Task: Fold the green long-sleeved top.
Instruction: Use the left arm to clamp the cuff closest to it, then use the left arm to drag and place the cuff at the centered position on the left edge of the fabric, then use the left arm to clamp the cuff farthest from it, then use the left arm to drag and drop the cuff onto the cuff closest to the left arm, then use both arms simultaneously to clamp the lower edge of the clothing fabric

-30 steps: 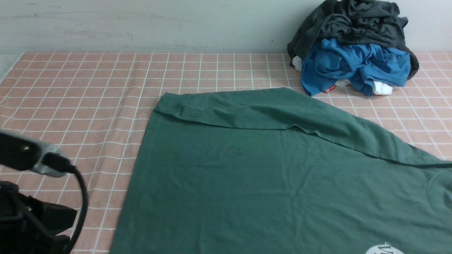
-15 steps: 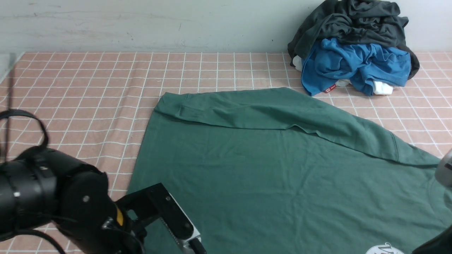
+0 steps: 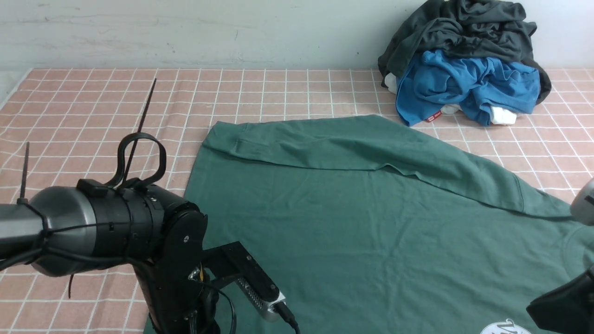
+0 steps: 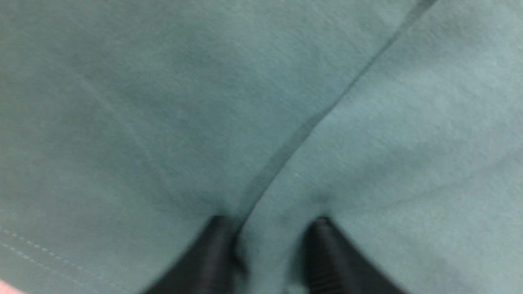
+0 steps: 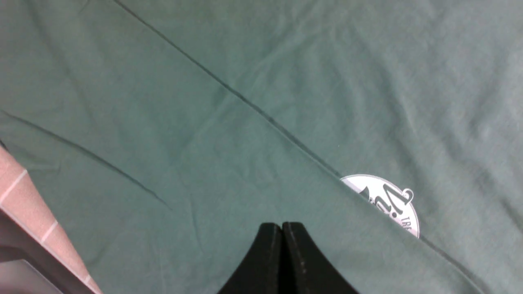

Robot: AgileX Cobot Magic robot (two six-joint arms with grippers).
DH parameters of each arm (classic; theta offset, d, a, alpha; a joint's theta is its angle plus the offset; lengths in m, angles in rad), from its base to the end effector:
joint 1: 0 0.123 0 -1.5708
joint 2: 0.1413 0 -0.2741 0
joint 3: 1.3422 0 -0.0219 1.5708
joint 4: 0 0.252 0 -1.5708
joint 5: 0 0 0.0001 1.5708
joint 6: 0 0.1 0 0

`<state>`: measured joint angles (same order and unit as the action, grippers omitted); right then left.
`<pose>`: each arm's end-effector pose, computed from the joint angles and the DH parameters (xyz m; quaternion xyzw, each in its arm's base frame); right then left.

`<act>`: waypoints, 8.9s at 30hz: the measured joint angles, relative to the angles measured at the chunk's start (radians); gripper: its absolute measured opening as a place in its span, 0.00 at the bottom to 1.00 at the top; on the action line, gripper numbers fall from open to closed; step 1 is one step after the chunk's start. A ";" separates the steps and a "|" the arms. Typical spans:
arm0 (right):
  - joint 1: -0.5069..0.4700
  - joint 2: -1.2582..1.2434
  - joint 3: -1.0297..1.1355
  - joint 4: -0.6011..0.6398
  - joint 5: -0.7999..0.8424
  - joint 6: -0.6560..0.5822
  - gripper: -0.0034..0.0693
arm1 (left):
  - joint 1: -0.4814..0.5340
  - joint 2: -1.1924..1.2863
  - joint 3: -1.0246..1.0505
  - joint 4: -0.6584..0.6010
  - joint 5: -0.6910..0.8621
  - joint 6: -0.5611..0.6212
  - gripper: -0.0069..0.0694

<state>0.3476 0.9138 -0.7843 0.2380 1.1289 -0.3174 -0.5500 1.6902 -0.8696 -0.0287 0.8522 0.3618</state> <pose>0.1398 0.0733 0.2831 -0.2908 0.9292 0.1182 0.1954 0.2299 -0.1435 0.1355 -0.4317 -0.9019 0.0100 0.0083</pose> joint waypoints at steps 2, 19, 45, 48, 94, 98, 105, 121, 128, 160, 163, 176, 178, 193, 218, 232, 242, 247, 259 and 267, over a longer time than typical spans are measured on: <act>0.000 0.000 0.000 0.000 -0.022 0.000 0.03 | 0.000 0.003 -0.050 0.029 0.050 0.000 0.15; 0.000 0.000 0.001 -0.032 -0.124 0.000 0.03 | 0.043 0.160 -0.651 0.233 0.210 -0.008 0.12; 0.000 0.202 0.001 -0.173 -0.263 0.102 0.03 | 0.235 0.424 -0.974 0.155 0.169 -0.267 0.67; 0.000 0.236 0.001 -0.173 -0.276 0.102 0.03 | 0.285 0.503 -1.051 0.113 0.163 -0.277 0.67; 0.000 0.314 -0.137 -0.205 -0.245 0.105 0.03 | 0.362 0.580 -1.319 -0.113 0.332 -0.309 0.13; 0.000 0.293 -0.144 -0.175 -0.148 0.105 0.03 | 0.345 0.471 -1.246 -0.106 0.366 -0.306 0.13; 0.000 0.186 -0.145 -0.157 -0.029 0.105 0.03 | 0.337 0.134 -0.802 -0.103 0.301 -0.318 0.13; 0.000 0.119 -0.146 -0.055 -0.027 0.105 0.03 | 0.336 -0.442 0.171 -0.214 -0.120 -0.230 0.17; 0.000 0.119 -0.146 -0.045 0.058 0.105 0.03 | 0.336 -0.411 0.208 -0.214 -0.105 -0.113 0.48; 0.000 0.023 -0.100 0.064 0.124 0.033 0.03 | -0.230 -0.298 0.386 0.018 -0.065 0.134 0.71; 0.000 0.023 -0.100 0.064 0.124 0.034 0.03 | -0.230 -0.299 0.383 0.018 -0.063 0.134 0.69; 0.000 0.023 -0.100 0.064 0.124 0.033 0.03 | -0.231 -0.301 0.277 0.011 0.009 0.115 0.11; 0.000 0.023 -0.100 0.064 0.124 0.033 0.03 | -0.231 -0.301 0.266 0.011 0.043 0.115 0.10; 0.000 0.023 -0.100 0.064 0.124 0.029 0.03 | -0.417 -0.313 0.386 0.049 -0.017 0.144 0.42; 0.000 0.023 -0.100 0.061 0.124 0.012 0.03 | -0.417 -0.322 0.267 0.302 0.106 -0.238 0.78; 0.000 0.023 -0.100 0.061 0.124 0.008 0.03 | -0.417 -0.274 0.215 0.302 0.095 -0.148 0.78; 0.000 0.023 -0.099 0.062 0.118 0.006 0.03 | -0.417 -0.245 0.179 0.303 -0.032 0.098 0.78; 0.000 0.023 -0.099 0.062 0.118 0.006 0.03 | -0.417 -0.163 0.178 0.303 -0.047 0.248 0.78; 0.000 0.023 -0.099 0.063 0.118 0.006 0.03 | -0.418 -0.104 0.164 0.280 -0.043 0.293 0.42; 0.000 0.023 -0.099 0.064 0.118 -0.013 0.03 | -0.418 -0.180 0.164 0.263 0.023 0.195 0.10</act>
<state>0.3476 0.9371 -0.8830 0.3020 1.2466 -0.3302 -0.9683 1.5105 -0.7055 0.2346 0.8751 0.5569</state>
